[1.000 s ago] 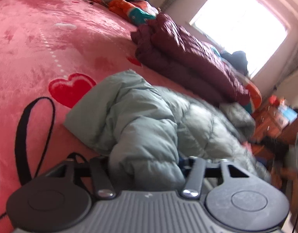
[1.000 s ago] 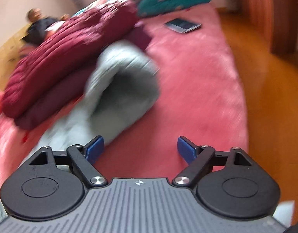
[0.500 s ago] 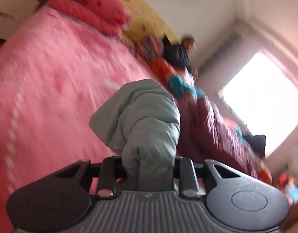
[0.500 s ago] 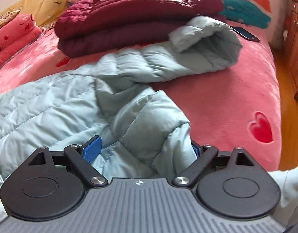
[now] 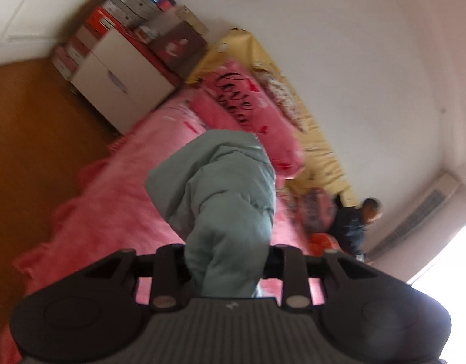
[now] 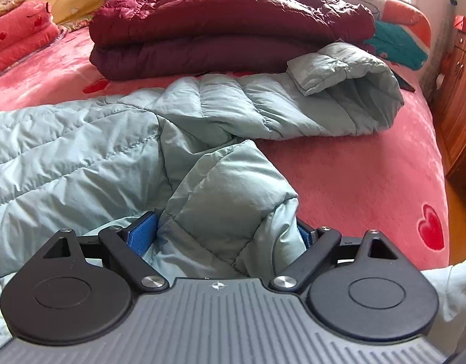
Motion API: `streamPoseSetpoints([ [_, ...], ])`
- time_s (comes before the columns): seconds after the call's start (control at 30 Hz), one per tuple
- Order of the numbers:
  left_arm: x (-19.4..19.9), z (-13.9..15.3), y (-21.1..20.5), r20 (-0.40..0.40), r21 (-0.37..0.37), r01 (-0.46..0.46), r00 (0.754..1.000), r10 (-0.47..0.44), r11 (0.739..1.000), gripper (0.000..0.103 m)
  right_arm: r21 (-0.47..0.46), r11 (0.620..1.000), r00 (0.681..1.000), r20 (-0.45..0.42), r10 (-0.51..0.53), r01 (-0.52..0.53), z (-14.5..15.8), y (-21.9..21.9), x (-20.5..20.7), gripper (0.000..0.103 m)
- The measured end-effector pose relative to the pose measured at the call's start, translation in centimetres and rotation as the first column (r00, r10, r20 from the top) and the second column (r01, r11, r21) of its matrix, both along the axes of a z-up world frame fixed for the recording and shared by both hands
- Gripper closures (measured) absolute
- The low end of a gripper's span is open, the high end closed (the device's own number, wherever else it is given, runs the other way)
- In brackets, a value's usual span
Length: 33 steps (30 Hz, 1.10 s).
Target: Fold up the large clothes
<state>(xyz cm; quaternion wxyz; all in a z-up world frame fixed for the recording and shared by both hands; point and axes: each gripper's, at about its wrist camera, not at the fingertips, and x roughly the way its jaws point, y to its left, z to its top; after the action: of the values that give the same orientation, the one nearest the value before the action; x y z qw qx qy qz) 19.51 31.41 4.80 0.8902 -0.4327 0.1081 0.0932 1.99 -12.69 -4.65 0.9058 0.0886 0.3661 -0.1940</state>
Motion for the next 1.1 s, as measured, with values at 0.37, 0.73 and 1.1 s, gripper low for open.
streamPoseSetpoints([
  [0.37,-3.1,1.9,2.2,-0.133,0.215,-0.060,0.987,0.090,0.975,0.030,0.038,0.996,0.996,0.041,-0.076,0.075,2.3,-0.5,-2.2,0.000],
  [0.73,-11.8,8.4,2.1,-0.105,0.427,-0.032,0.991,0.084,0.904,0.017,0.103,0.983,0.966,0.195,-0.168,0.150,5.0,-0.3,-8.1,0.000],
  [1.1,-19.3,8.4,-7.6,-0.196,0.411,0.372,0.928,-0.318,0.832,0.017,0.058,0.979,0.946,0.253,-0.203,0.195,5.8,-0.6,-14.0,0.000],
])
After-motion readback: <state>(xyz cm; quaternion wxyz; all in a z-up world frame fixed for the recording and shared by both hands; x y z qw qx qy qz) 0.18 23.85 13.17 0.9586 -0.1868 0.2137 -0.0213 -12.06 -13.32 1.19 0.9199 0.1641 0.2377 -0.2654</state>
